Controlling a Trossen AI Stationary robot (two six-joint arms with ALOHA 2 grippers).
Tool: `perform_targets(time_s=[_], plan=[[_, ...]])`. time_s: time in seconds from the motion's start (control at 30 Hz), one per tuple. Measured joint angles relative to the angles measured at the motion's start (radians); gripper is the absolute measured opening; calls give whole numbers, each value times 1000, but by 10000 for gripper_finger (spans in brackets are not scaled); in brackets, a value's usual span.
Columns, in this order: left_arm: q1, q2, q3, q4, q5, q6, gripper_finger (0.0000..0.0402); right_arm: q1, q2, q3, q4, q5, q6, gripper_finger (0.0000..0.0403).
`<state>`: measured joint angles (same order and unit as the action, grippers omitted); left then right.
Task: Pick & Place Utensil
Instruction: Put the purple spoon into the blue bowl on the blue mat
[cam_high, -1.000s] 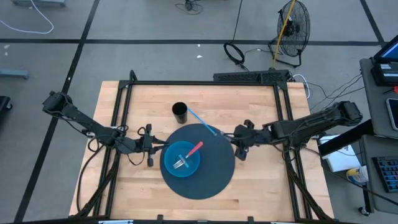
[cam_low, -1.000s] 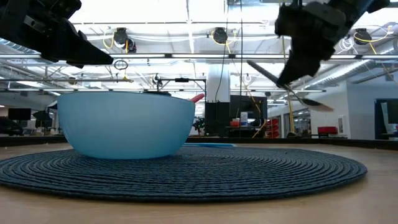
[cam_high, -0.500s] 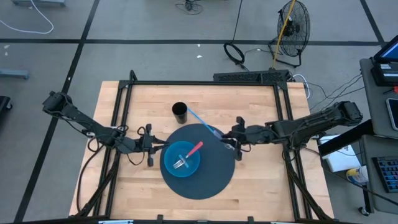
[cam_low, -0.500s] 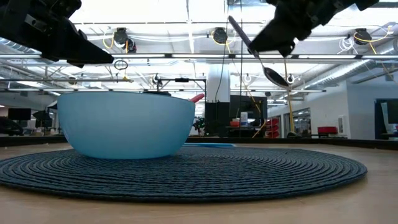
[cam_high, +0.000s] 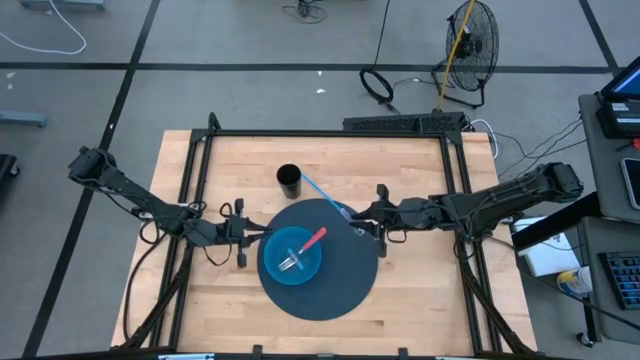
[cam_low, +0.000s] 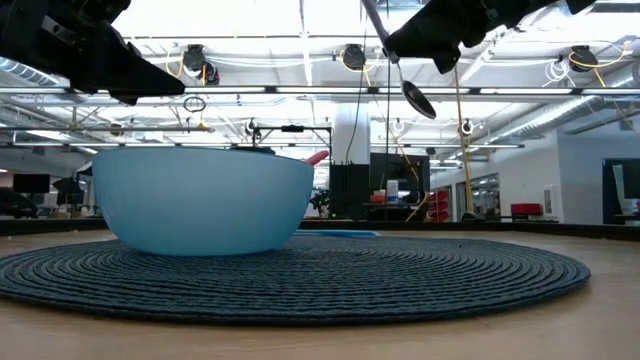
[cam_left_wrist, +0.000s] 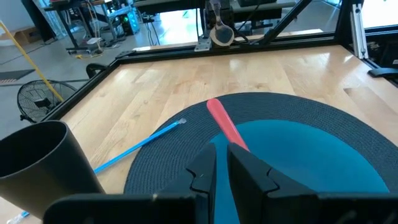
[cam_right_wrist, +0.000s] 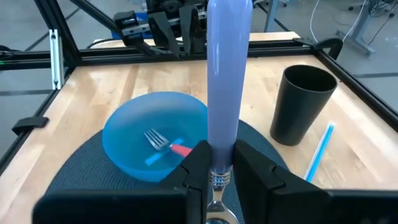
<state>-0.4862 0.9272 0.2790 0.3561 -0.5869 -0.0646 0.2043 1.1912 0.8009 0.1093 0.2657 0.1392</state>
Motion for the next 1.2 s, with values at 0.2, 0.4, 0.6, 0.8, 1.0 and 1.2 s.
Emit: perform_targets(time_s=[0.2, 0.4, 0.6, 0.8, 1.0, 1.2], plan=[[0, 0, 0, 1, 0, 0, 47, 0, 0, 0, 0, 0, -3, 45], [0, 0, 0, 0, 0, 0, 47, 0, 0, 0, 0, 0, -6, 45], [0, 0, 0, 0, 0, 1, 47, 0, 5, 0, 61, 0, -6, 45], [0, 0, 0, 0, 0, 1, 47, 0, 51, 0, 192, -4, -31, 45], [0, 0, 0, 0, 0, 0, 47, 0, 122, 0, 339, -4, -57, 45], [0, 0, 0, 0, 0, 0, 47, 0, 215, 0, 539, -4, -48, 47]])
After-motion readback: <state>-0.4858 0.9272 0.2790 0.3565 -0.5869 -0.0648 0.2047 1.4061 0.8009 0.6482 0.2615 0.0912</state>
